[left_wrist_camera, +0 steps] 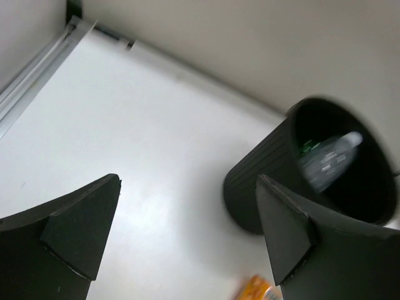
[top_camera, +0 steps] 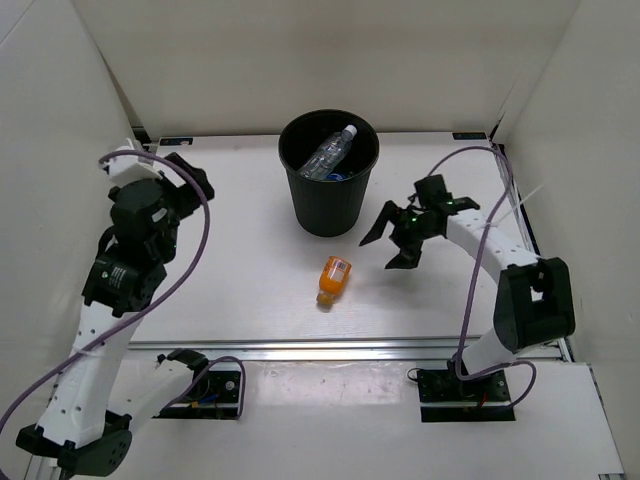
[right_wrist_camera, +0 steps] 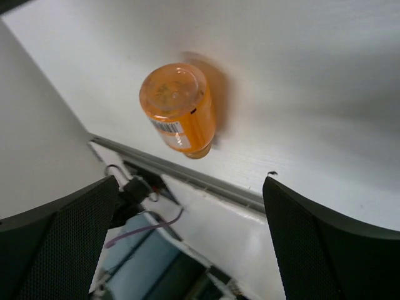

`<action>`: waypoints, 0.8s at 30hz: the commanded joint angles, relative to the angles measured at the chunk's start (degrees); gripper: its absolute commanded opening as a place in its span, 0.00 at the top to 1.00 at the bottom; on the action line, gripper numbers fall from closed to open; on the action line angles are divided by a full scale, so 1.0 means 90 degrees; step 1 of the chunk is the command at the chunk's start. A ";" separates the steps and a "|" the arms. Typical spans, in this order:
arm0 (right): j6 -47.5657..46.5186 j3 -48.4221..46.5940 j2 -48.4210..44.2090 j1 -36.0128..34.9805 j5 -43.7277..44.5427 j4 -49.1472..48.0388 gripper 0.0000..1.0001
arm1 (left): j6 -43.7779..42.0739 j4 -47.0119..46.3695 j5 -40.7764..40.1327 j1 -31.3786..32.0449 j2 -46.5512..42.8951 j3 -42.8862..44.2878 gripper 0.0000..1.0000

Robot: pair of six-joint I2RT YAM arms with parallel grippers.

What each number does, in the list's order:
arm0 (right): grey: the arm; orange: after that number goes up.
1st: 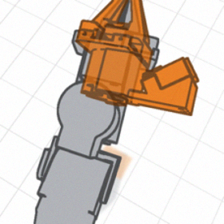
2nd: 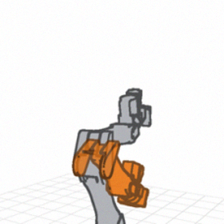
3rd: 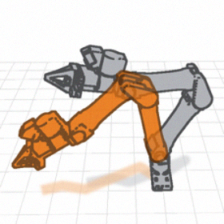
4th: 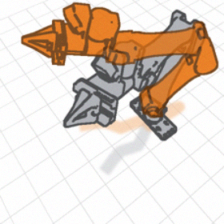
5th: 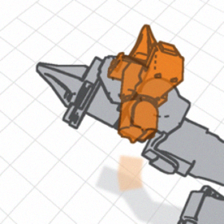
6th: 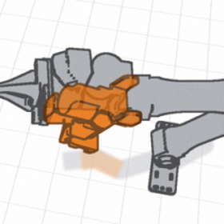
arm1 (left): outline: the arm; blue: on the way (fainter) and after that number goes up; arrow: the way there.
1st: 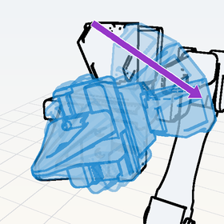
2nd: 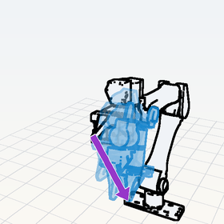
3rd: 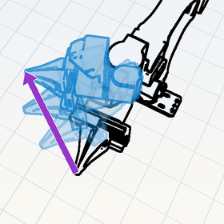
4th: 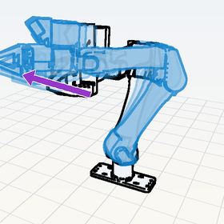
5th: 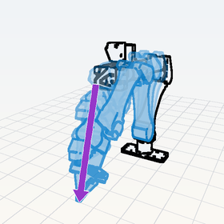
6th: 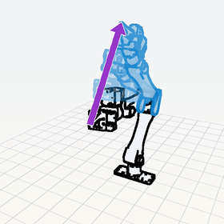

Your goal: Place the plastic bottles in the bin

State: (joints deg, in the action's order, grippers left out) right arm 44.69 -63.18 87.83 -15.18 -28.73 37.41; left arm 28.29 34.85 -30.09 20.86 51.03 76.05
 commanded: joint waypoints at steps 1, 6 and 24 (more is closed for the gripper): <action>0.0026 -0.0080 0.0269 -0.0898 0.0709 -0.0757 0.00 | 0.0361 0.1311 -0.0124 -0.0111 0.0005 -0.0257 0.00; -0.0034 -0.0704 0.0992 -0.1682 0.1696 -0.0758 0.00 | 0.0508 0.2523 -0.0182 -0.0170 0.0004 -0.0257 0.00; 0.0152 -0.0656 0.1707 -0.2220 0.2186 -0.0544 0.41 | 0.0626 0.3471 -0.0328 -0.0170 -0.0718 -0.0412 0.00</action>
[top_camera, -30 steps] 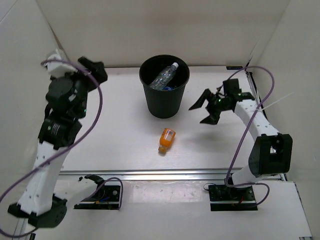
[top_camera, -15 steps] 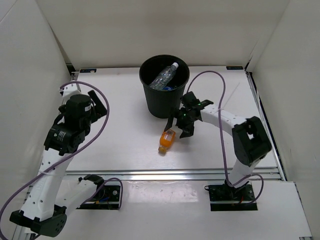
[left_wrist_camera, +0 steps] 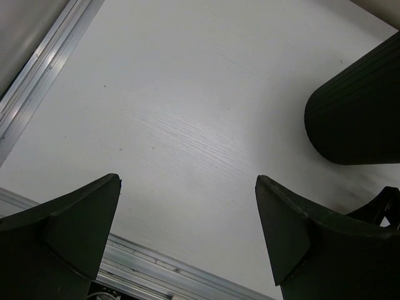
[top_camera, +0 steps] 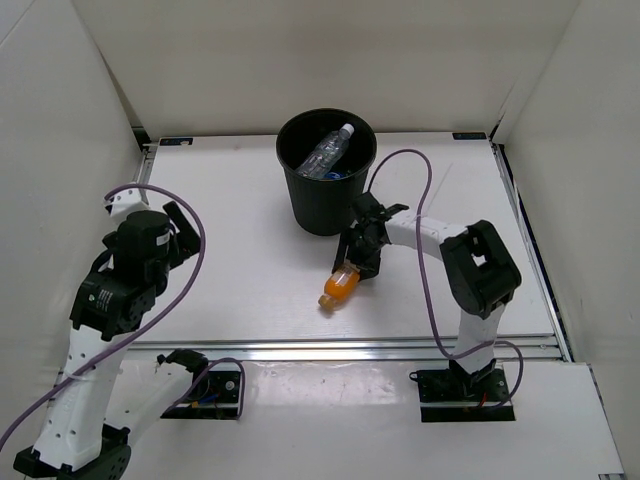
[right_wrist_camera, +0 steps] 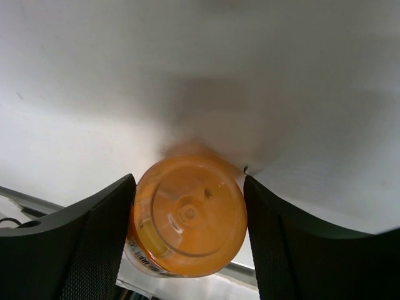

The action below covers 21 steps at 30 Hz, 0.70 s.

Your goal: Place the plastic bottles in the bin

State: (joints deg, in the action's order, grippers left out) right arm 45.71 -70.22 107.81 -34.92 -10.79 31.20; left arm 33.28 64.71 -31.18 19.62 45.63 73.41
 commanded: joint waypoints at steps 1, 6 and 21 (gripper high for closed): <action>0.0038 0.0126 -0.0775 -0.0027 0.0251 0.0359 0.43 | 0.0140 0.0096 -0.0208 -0.0031 -0.0118 -0.0197 0.00; 0.0038 0.0194 -0.1665 0.0119 0.0495 0.0868 0.53 | 0.0257 -0.0090 -0.0208 -0.0031 -0.0118 -0.0519 0.00; -0.0547 -0.7035 -0.0254 0.1867 0.0750 0.3026 0.52 | 0.0140 -0.0676 -0.0090 -0.0031 0.0350 -0.0988 0.00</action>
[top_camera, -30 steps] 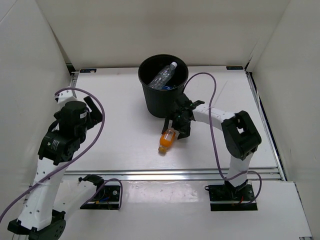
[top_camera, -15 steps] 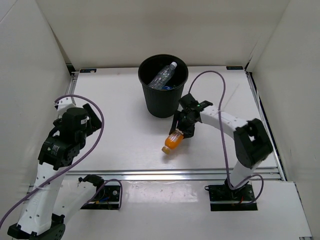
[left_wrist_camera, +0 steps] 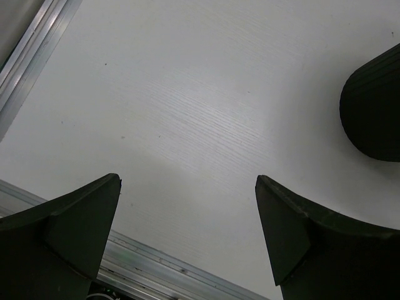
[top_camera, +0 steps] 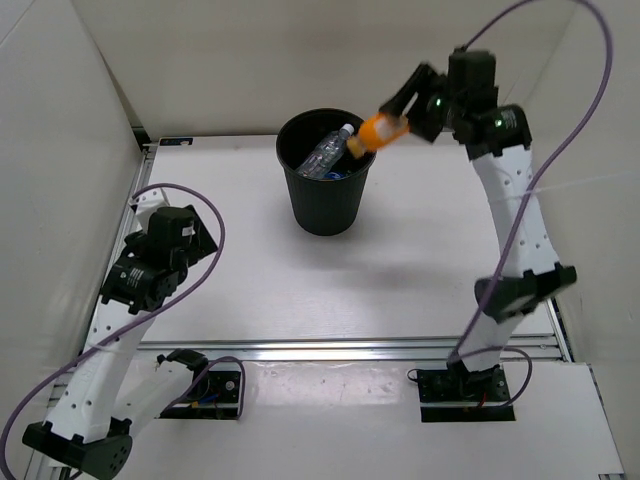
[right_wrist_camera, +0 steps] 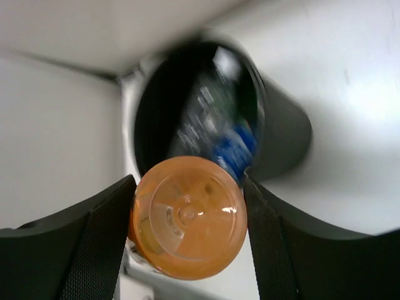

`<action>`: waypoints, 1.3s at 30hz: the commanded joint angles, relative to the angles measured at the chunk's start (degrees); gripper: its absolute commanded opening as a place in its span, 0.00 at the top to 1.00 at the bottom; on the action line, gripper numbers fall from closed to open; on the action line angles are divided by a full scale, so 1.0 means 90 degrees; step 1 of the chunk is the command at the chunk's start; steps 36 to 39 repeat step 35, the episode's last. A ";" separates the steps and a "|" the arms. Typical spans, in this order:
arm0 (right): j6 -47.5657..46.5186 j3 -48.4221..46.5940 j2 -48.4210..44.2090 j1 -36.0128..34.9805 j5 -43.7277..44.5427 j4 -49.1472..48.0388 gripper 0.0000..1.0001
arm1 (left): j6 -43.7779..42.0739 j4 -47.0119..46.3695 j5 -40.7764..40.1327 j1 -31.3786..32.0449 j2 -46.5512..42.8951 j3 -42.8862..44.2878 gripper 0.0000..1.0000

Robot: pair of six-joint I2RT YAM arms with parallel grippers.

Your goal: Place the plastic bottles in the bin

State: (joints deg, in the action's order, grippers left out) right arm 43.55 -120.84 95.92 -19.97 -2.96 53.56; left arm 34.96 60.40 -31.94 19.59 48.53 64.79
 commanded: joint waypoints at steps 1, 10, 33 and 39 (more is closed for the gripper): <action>-0.0221 -0.2355 0.1351 0.0265 -0.0275 0.0543 0.50 | -0.0047 -0.0198 -0.0005 -0.0029 0.0095 -0.0031 0.00; -0.0248 -0.1854 0.2241 0.0431 -0.1876 -0.0299 0.16 | 0.0080 -0.0198 -0.0064 -0.0029 0.0222 -0.0031 0.00; -0.1069 0.1472 0.0175 0.1749 -0.1088 0.0426 0.00 | 0.0530 -0.0569 0.0074 -0.0087 0.0644 -0.0901 0.00; -0.1206 0.1600 -0.0013 0.1837 -0.1019 0.0367 0.00 | 0.0627 -0.0627 -0.0482 -0.0087 0.0565 -0.1046 0.00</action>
